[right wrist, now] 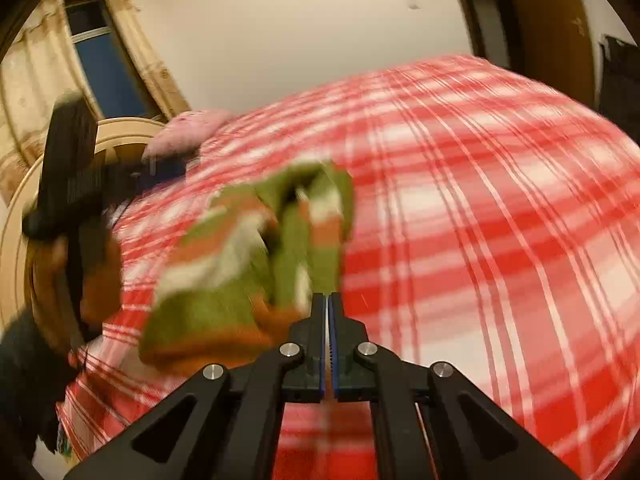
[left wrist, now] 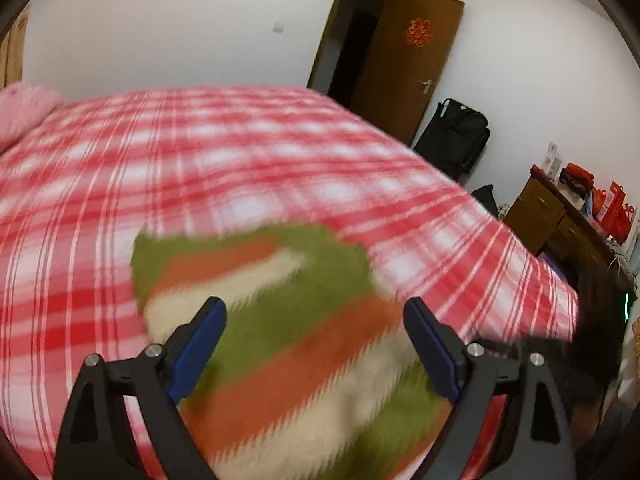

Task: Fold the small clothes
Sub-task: 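Lay the folded sweater on the bed and open both grippers, then grasp the folded sweater edge with the right gripper and straighten it, then pinch the green side edge of the folded sweater with the right gripper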

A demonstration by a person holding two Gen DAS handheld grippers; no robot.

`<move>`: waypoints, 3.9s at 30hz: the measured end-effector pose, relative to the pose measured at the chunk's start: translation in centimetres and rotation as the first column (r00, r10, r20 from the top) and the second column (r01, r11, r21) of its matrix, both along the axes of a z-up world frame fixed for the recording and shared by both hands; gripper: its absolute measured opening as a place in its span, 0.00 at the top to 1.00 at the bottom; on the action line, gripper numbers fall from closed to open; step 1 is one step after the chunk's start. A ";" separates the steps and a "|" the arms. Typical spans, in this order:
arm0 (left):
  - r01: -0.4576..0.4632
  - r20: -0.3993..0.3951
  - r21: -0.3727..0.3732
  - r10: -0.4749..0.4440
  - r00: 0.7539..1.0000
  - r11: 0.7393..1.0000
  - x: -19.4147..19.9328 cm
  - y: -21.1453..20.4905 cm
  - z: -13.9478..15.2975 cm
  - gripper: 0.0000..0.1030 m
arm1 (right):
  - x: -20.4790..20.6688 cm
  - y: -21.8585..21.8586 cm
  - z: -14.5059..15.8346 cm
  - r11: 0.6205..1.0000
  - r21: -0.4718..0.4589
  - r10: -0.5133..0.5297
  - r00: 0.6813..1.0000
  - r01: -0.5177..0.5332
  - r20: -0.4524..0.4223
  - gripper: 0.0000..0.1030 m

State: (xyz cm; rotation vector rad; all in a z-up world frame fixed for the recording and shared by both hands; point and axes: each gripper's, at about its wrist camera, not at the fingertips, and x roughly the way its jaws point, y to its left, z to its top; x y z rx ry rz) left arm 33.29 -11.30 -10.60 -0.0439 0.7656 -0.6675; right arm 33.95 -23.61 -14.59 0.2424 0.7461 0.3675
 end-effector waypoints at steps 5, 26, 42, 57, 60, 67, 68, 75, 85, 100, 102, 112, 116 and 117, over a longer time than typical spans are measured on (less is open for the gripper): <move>0.004 0.029 0.088 -0.007 1.000 0.996 -3.7 2.2 -2.8 0.10 | 3.8 2.6 1.9 0.994 0.043 0.100 0.995 -0.099 -0.019 0.80; 0.075 0.092 0.158 -0.091 0.992 0.985 -6.4 1.7 -6.1 0.00 | 14.5 6.5 -2.6 0.987 0.027 0.160 0.953 -0.159 -0.257 0.69; 0.103 0.079 0.130 -0.113 0.990 0.986 -6.6 1.9 -6.2 0.00 | 9.5 3.5 -0.5 1.000 -0.012 -0.010 0.990 0.008 -0.138 0.93; 0.126 0.108 0.044 -0.130 0.986 0.991 -7.8 3.0 -5.7 0.00 | 7.1 -0.9 -1.9 0.993 0.086 -0.061 0.983 0.077 -0.173 0.32; 0.089 0.104 0.033 -0.092 0.990 0.995 -7.6 3.3 -5.7 0.00 | 3.9 -0.8 -0.8 0.997 0.059 -0.049 0.991 0.057 -0.121 0.32; 0.012 0.037 0.038 -0.014 0.999 0.999 -5.6 4.1 -6.5 0.00 | -0.1 1.6 -3.8 1.000 -0.001 0.007 0.975 -0.007 -0.222 0.85; 0.011 0.029 0.032 -0.012 1.000 0.999 -5.4 4.4 -6.6 0.00 | -0.5 1.5 -4.0 1.000 0.012 0.012 0.976 -0.010 -0.220 0.87; -0.017 -0.026 0.031 0.018 0.999 0.999 -4.7 5.1 -7.4 0.00 | -1.8 0.7 -4.1 0.999 0.036 0.041 0.955 -0.032 -0.293 0.92; -0.022 -0.102 0.070 0.030 0.994 0.997 -4.2 4.7 -8.5 0.00 | -1.5 2.1 1.5 0.999 -0.039 -0.036 0.997 0.034 -0.066 0.35; -0.016 -0.100 0.092 0.025 0.995 0.996 -4.3 4.1 -8.6 0.00 | 0.9 8.0 -3.6 0.957 -0.235 0.143 0.981 -0.172 -0.134 0.36; -0.015 -0.100 0.090 0.024 0.995 0.996 -4.3 4.2 -8.6 0.00 | 1.0 7.9 -2.9 0.956 -0.235 0.146 0.979 -0.176 -0.140 0.36; -0.011 -0.102 0.096 0.020 0.995 0.995 -3.9 4.5 -8.7 0.00 | 9.5 7.0 0.9 0.991 -0.044 0.124 0.988 -0.129 -0.097 0.36; -0.008 -0.102 0.093 0.017 0.995 0.996 -3.8 4.6 -8.7 0.00 | 13.8 4.7 -3.5 0.996 -0.078 0.032 0.969 -0.053 -0.247 0.36; -0.008 -0.103 0.092 0.017 0.995 0.996 -3.8 4.7 -8.7 0.00 | 13.8 4.4 -3.6 0.996 -0.069 0.042 0.972 -0.059 -0.230 0.36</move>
